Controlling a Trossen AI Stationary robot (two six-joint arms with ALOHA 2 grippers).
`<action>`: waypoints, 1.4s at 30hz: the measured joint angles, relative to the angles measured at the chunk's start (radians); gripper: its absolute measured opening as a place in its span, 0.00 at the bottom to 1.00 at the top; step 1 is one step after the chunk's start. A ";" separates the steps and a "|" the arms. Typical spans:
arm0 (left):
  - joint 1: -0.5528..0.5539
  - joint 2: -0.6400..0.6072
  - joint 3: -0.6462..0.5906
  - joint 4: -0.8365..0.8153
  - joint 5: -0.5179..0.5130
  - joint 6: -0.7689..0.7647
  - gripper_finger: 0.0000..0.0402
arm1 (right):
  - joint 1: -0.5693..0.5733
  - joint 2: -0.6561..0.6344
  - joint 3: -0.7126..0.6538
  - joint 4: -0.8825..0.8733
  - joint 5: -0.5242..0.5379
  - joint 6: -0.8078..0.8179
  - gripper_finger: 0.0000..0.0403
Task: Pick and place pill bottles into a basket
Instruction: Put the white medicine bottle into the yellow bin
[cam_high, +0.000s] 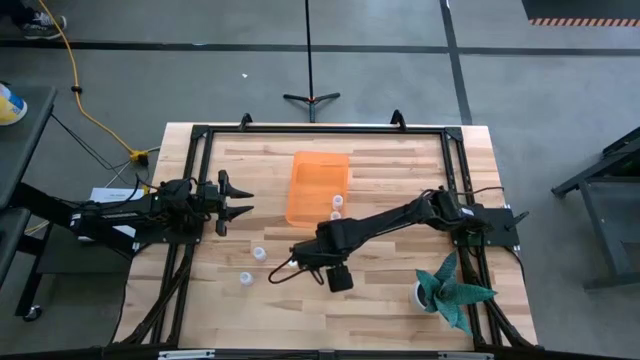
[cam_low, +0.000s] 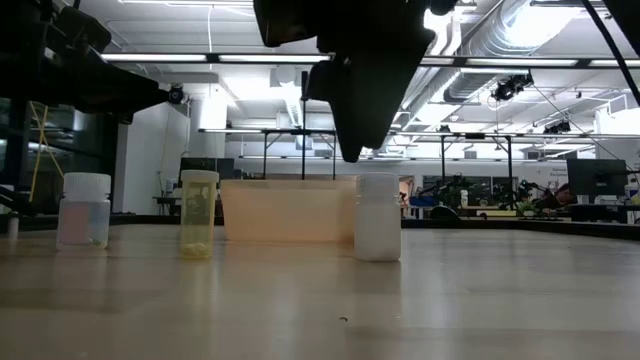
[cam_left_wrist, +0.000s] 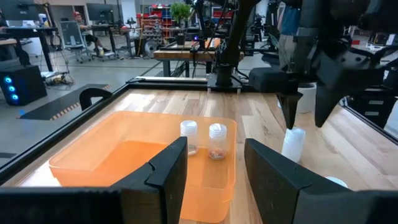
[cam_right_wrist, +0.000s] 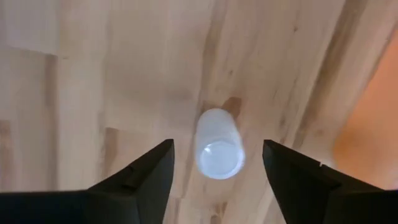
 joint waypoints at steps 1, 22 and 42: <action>0.000 0.000 0.000 0.000 0.000 0.000 0.48 | 0.000 0.001 0.000 0.000 0.015 0.000 0.59; 0.000 0.000 0.000 -0.001 0.005 0.000 0.48 | 0.000 0.018 -0.121 0.037 -0.018 0.045 0.57; 0.000 0.000 0.000 0.000 0.005 0.000 0.48 | -0.005 0.018 -0.121 0.072 -0.005 0.046 0.38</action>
